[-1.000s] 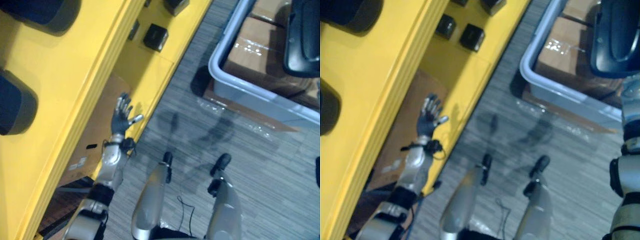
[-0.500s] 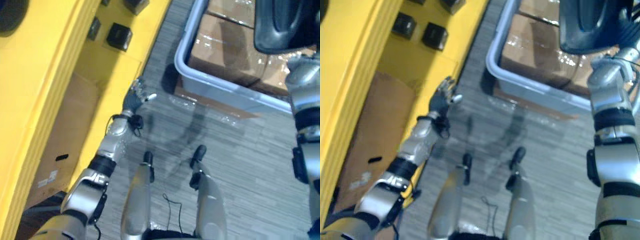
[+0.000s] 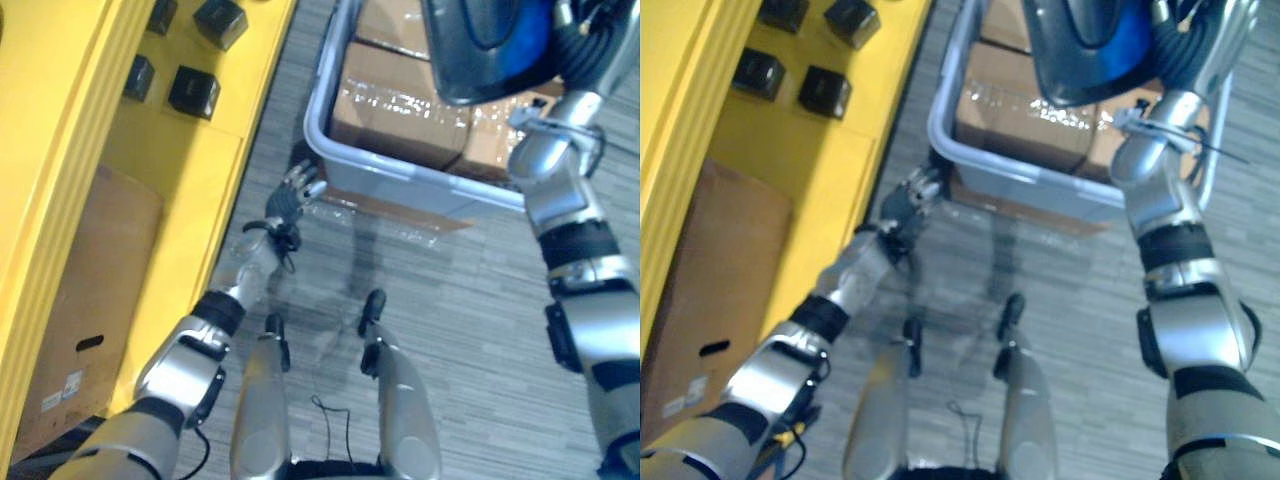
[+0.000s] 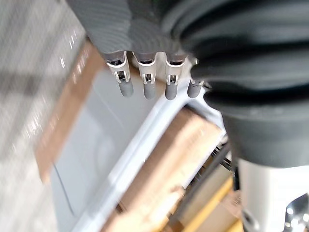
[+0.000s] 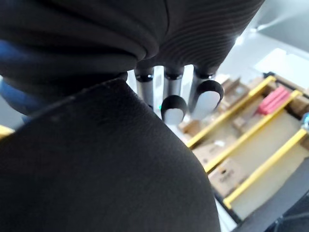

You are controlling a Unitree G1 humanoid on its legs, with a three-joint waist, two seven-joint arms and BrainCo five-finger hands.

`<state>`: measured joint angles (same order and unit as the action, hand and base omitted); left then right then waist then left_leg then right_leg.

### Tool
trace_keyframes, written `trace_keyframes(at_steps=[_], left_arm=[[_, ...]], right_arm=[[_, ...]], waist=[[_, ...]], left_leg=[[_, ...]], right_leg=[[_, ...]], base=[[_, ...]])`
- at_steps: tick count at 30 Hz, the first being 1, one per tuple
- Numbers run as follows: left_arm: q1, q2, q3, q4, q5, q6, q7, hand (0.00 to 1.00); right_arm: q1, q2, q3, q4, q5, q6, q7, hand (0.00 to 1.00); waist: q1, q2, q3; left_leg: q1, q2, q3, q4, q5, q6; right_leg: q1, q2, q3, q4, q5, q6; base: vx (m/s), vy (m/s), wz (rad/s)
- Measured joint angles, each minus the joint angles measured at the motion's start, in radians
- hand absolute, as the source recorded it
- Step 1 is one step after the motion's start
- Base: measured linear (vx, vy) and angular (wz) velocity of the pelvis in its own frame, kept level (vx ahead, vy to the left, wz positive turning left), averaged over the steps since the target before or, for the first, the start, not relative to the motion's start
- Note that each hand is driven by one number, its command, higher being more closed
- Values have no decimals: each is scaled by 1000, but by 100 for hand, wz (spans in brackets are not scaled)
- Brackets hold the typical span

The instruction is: Walk over and take plastic housings, then place them on the shelf

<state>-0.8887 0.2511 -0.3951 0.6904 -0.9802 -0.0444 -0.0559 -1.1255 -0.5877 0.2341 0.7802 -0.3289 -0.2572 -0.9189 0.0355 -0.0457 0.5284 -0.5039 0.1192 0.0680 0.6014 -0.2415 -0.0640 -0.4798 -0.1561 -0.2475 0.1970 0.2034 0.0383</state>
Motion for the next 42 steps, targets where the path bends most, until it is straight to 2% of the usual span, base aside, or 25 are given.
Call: trace_keyframes(at_steps=[3, 5, 9, 14, 16, 21, 25, 30, 31, 42], left_arm=[[-37, -7, -21, -2, -75, -51, -18, 0], [-48, -8, -21, -2, -84, -78, -18, 0], [-92, -27, -22, -4, -150, -162, -47, 0], [-107, -42, -21, -44, -193, -259, -80, 0], [-107, -53, -21, -64, -199, -279, -82, 0], [-108, -64, -21, -93, -190, -285, -63, 0], [-108, -67, -23, -103, -108, -283, 39, 0], [-107, -69, -47, -103, -19, -272, 131, 0], [-107, -69, -49, -102, -18, -259, 154, 0], [-102, -65, -49, -63, 28, -195, 214, 0]], right_arm=[[28, 25, 38, -16, -26, -4, 2, 100], [32, 43, 47, -16, -42, -7, 3, 100], [36, 58, 74, -24, -57, -14, 7, 100], [71, 91, 81, -24, -87, -27, 25, 100], [93, 99, 85, -26, -89, -35, 27, 100], [102, 107, 85, -33, -89, -67, 26, 100], [108, 125, 85, -34, -90, -72, 26, 100], [136, 132, 83, -62, -102, -72, 22, 100], [136, 133, 85, -66, -106, -72, 22, 100], [136, 156, 121, -73, -109, -72, 22, 100]], waist=[[-13, -4, 0], [-21, -5, 0], [-24, -7, -1], [-37, -7, -1], [-39, -8, -1], [-42, -8, -1], [-45, -8, -1], [-44, -9, -2], [-44, -9, -2], [-41, -9, -2]], left_leg=[[24, 0, 6, -11, 2, -2], [36, -1, 9, -19, 3, -4], [54, -6, 21, -39, 10, -5], [80, -6, 23, -54, 10, -6], [102, -6, 24, -65, 10, -6], [104, -8, 23, -69, 11, -6], [110, -9, 24, -72, 11, -7], [122, -8, 24, -85, 16, -9], [120, -8, 24, -88, 18, -9], [123, -8, 22, -104, 25, -13]], right_leg=[[16, -1, 3, 0, 0, 0], [24, -1, 5, -3, 0, 0], [28, -1, 12, -8, 0, 0], [51, 0, 11, -18, 0, 0], [74, 0, 11, -31, 0, 0], [79, 1, 8, -37, 1, 1], [82, 0, 8, -37, 1, 1], [94, 0, 8, -51, 4, 2], [94, 2, 7, -56, 6, 1], [94, 3, 3, -62, 7, 1]], base=[[6, -1, -1], [18, -5, -4], [12, -7, -4], [14, 2, 0], [0, 0, 0], [0, 0, 0], [0, 0, 0], [0, 0, 0], [0, 0, 0], [0, 0, 0]])
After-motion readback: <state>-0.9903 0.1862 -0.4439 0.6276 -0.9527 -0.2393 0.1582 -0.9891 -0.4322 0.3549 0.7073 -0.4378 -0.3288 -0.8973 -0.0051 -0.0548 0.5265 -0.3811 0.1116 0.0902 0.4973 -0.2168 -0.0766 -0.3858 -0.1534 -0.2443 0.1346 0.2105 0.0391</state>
